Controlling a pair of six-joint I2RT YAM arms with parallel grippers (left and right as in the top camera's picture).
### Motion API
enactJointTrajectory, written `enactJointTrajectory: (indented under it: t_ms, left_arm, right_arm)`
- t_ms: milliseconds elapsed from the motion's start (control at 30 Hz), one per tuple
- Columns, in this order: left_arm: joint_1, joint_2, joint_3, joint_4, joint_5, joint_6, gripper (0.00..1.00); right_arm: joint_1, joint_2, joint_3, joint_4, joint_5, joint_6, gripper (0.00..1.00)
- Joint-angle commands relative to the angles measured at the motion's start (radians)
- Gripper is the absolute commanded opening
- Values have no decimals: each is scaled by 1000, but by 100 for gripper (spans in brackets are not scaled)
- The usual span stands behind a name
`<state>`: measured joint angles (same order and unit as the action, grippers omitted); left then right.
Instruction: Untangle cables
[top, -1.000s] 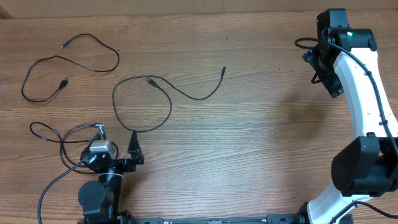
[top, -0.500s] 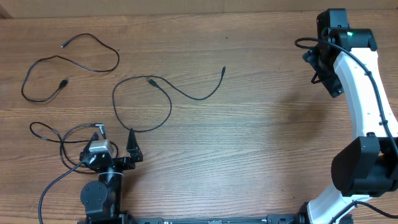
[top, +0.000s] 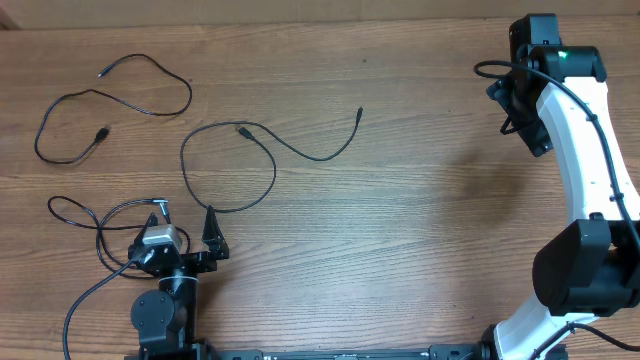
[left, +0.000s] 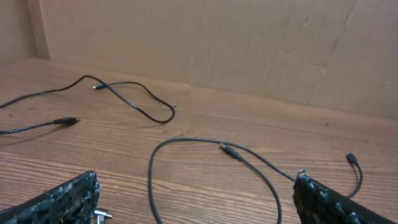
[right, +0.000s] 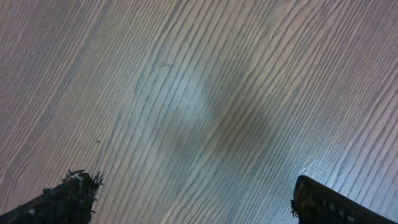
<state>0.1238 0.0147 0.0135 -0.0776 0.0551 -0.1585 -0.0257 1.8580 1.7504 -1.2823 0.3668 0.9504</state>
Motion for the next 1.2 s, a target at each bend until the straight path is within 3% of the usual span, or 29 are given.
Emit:
enactJointTrajectory:
  t_ms: [0, 267, 600, 1167]
  left_arm:
    - [-6, -12, -10, 4, -14, -13, 100]
    - [-15, -12, -9, 3, -14, -13, 99]
    - [-163, -12, -9, 4, -14, -14, 99]
    - [-159, -10, -9, 3, -14, -14, 100]
  right_arm:
    - [-3, -6, 23, 3, 14, 11, 100]
    - [-3, -6, 23, 3, 14, 11, 100]
    - [-3, -6, 23, 3, 14, 11, 100]
    - [-3, -6, 23, 3, 14, 11, 100]
